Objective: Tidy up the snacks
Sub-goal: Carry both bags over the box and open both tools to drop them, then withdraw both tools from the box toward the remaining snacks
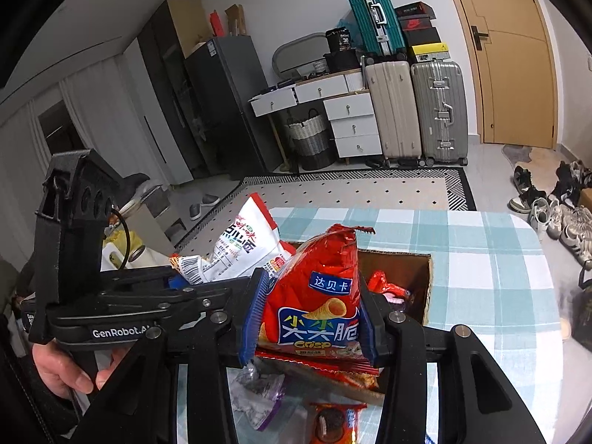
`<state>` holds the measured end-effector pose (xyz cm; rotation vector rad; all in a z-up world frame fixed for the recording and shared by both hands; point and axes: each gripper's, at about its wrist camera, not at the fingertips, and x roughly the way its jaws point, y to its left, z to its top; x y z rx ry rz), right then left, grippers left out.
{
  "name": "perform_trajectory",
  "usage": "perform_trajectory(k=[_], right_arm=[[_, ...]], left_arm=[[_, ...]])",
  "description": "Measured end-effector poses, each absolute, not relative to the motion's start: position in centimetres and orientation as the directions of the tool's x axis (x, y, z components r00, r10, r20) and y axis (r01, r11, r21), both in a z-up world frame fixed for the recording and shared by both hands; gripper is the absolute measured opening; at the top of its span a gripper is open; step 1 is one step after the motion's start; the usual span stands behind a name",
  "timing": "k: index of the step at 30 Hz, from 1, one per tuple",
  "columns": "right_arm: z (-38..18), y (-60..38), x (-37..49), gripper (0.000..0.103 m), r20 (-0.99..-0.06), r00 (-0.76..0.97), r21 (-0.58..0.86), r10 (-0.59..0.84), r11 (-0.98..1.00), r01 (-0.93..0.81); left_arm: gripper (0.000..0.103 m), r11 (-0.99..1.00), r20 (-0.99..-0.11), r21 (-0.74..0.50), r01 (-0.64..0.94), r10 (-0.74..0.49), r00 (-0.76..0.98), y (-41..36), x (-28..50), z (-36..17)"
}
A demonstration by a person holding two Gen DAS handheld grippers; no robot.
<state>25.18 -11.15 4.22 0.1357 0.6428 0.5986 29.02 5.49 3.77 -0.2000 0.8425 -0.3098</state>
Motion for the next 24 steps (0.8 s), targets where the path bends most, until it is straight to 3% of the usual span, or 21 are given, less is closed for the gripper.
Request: perform_trajectory(k=[13, 15, 17, 20, 22, 24], right_arm=[[0.5, -10.8, 29.5, 0.044, -0.575, 0.628, 0.303, 0.524, 0.849, -0.432], [-0.2, -11.0, 30.2, 0.049, -0.583, 0.624, 0.314, 0.521, 0.852, -0.419], [-0.7, -11.3, 30.8, 0.069, -0.586, 0.630, 0.321, 0.510, 0.860, -0.398], [-0.8, -12.1, 30.8, 0.076, -0.570, 0.649, 0.325, 0.504, 0.864, -0.385], [-0.7, -12.5, 30.7, 0.076, -0.566, 0.655, 0.322, 0.501, 0.865, -0.383], [-0.4, -12.9, 30.3, 0.076, -0.558, 0.662, 0.321, 0.500, 0.866, -0.383]], left_arm=[[0.035, 0.942, -0.746, -0.280, 0.186, -0.335, 0.576, 4.5, 33.8, -0.4], [0.035, 0.944, -0.753, -0.274, 0.183, -0.329, 0.570, 4.5, 34.3, -1.0], [0.038, 0.948, -0.764, -0.264, 0.178, -0.318, 0.562, 4.4, 34.9, -1.6], [0.059, 0.954, -0.779, -0.251, 0.166, -0.301, 0.550, 4.6, 35.3, -2.3], [0.081, 0.960, -0.772, -0.244, 0.137, -0.277, 0.571, 5.1, 35.2, -2.3], [0.081, 0.964, -0.765, -0.235, 0.122, -0.261, 0.589, 5.6, 35.0, -2.2]])
